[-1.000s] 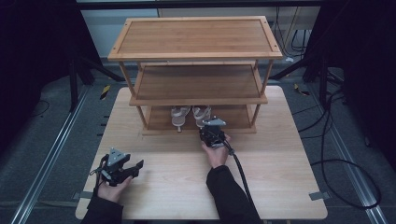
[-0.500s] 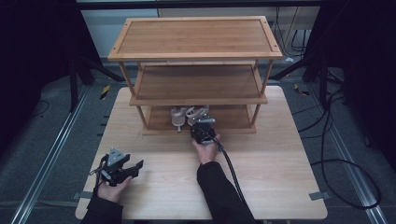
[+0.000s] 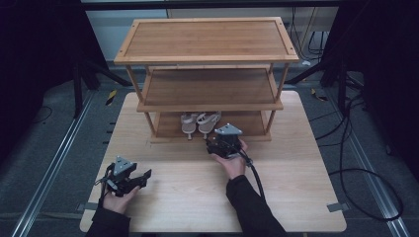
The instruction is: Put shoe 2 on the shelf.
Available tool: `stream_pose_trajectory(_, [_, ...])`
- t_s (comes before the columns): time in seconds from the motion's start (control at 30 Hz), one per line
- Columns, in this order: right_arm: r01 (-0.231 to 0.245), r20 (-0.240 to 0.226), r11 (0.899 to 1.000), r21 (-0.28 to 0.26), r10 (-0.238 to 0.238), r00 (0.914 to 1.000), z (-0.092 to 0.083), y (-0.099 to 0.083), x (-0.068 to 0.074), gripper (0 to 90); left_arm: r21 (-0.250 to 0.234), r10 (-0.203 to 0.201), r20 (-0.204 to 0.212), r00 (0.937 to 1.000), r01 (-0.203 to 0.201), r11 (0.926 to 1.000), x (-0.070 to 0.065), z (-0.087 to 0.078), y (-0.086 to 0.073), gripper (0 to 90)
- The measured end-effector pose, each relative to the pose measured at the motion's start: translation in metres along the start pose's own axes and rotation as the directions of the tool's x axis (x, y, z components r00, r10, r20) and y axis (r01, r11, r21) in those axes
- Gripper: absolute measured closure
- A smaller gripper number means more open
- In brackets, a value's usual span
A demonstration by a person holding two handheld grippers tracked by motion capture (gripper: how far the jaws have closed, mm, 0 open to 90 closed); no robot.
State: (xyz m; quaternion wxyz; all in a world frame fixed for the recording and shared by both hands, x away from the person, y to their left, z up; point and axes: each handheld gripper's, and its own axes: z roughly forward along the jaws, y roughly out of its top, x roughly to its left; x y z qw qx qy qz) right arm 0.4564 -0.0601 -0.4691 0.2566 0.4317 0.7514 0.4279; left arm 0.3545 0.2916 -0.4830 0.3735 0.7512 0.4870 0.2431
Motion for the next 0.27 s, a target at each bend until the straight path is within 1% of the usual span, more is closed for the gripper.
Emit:
stream_pose_trajectory(0.07, [-0.008,0.000,1.000,-0.003,0.008,1.0000,-0.019,-0.004,-0.012,24.3,0.003,-0.006,-0.001,1.0000,0.006,1.0000,0.001,0.000,0.000,31.8])
stream_pose_trajectory(0.13, [-0.031,-0.003,0.999,-0.018,0.031,0.9995,-0.035,-0.009,-0.022,21.7,0.007,-0.013,0.000,0.9999,0.013,0.9999,0.002,0.001,0.000,30.5])
stream_pose_trajectory(0.17, [-0.040,-0.002,0.999,-0.022,0.040,0.9992,-0.046,-0.013,-0.030,20.5,0.008,-0.015,0.001,0.9999,0.015,0.9999,0.002,0.001,0.000,30.1])
stream_pose_trajectory(0.27, [-0.054,0.014,0.998,-0.032,0.054,0.9984,-0.072,-0.027,-0.046,17.2,0.018,-0.017,-0.006,0.9998,0.017,0.9997,0.004,0.002,0.000,28.7])
